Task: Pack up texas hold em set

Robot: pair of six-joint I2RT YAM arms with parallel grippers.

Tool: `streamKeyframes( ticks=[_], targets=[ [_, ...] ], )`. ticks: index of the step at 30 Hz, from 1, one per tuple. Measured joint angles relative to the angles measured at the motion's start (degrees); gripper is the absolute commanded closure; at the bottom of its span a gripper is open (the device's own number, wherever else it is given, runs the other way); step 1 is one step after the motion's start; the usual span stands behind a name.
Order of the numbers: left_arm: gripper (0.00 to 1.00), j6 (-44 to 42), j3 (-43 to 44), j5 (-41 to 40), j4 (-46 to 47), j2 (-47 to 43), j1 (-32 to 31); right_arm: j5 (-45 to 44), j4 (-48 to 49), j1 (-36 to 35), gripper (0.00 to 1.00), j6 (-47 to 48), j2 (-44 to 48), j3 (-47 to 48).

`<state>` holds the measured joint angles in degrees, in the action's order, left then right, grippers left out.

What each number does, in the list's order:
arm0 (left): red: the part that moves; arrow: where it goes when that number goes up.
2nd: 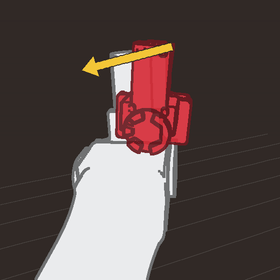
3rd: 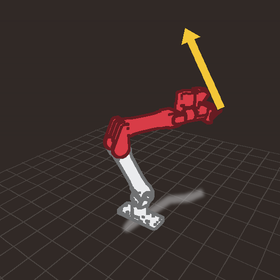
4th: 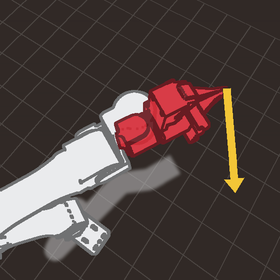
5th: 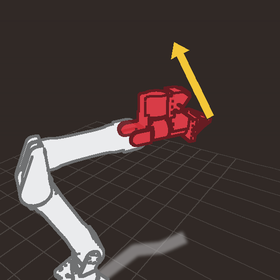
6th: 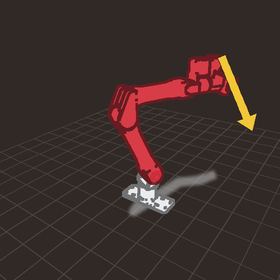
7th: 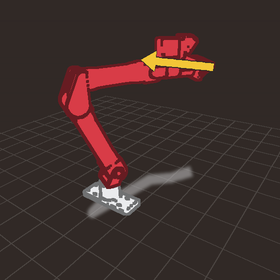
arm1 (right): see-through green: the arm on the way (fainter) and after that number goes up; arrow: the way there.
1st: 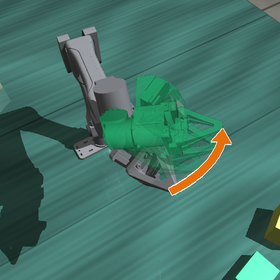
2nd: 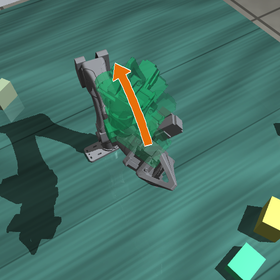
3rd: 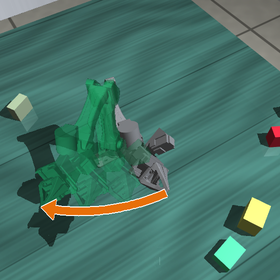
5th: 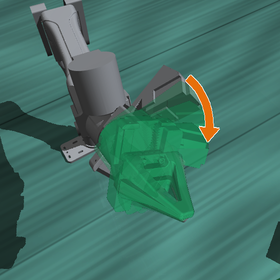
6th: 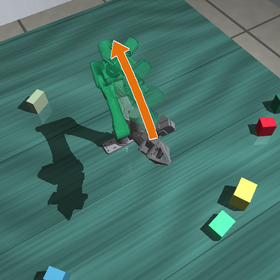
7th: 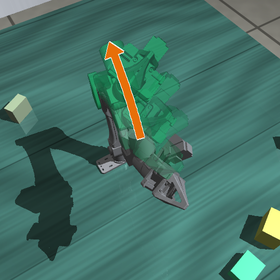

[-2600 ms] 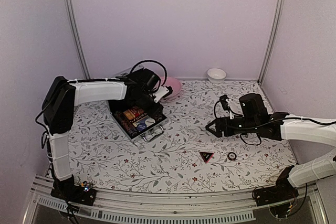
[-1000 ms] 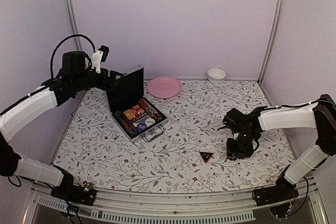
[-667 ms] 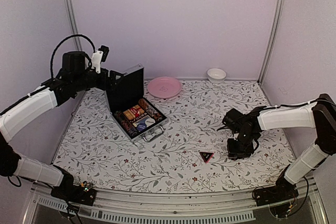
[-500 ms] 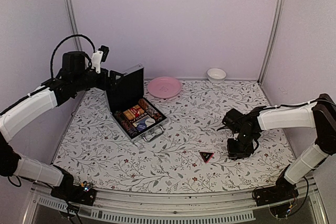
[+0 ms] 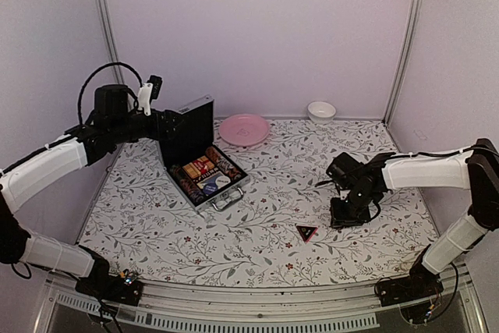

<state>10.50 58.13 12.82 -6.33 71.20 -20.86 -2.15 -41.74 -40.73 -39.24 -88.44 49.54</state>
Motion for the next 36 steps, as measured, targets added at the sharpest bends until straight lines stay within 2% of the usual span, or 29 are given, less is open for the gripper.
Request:
streamKeyframes(
  ticks=[6, 11, 16, 25, 31, 36],
  targets=[
    [0.24, 10.0, -8.0, 2.4, 4.8, -0.7, -3.8, 1.4, 0.5, -2.4, 0.65, 2.5, 0.2, 1.9],
    [0.30, 21.2, -15.6, 4.3, 12.6, -0.4, -12.0, 2.2, 1.7, -7.3, 0.65, 4.8, -0.8, 6.6],
    [0.33, 31.8, -19.5, 5.5, 19.7, 2.9, -19.3, 3.0, 4.0, -12.3, 0.65, 7.7, -3.8, 11.3],
    [0.38, 44.6, -21.2, 11.3, 28.8, 12.5, -25.4, 5.9, 7.3, -19.0, 0.65, 13.5, -7.7, 15.7],
    [0.50, 50.5, -21.2, 17.5, 35.7, 19.8, -27.2, 7.2, 9.0, -21.0, 0.64, 15.3, -7.7, 16.2],
    [0.54, 56.3, -21.2, 22.0, 44.1, 25.5, -28.4, 7.3, 10.1, -21.6, 0.64, 16.2, -7.7, 16.2]
  ],
)
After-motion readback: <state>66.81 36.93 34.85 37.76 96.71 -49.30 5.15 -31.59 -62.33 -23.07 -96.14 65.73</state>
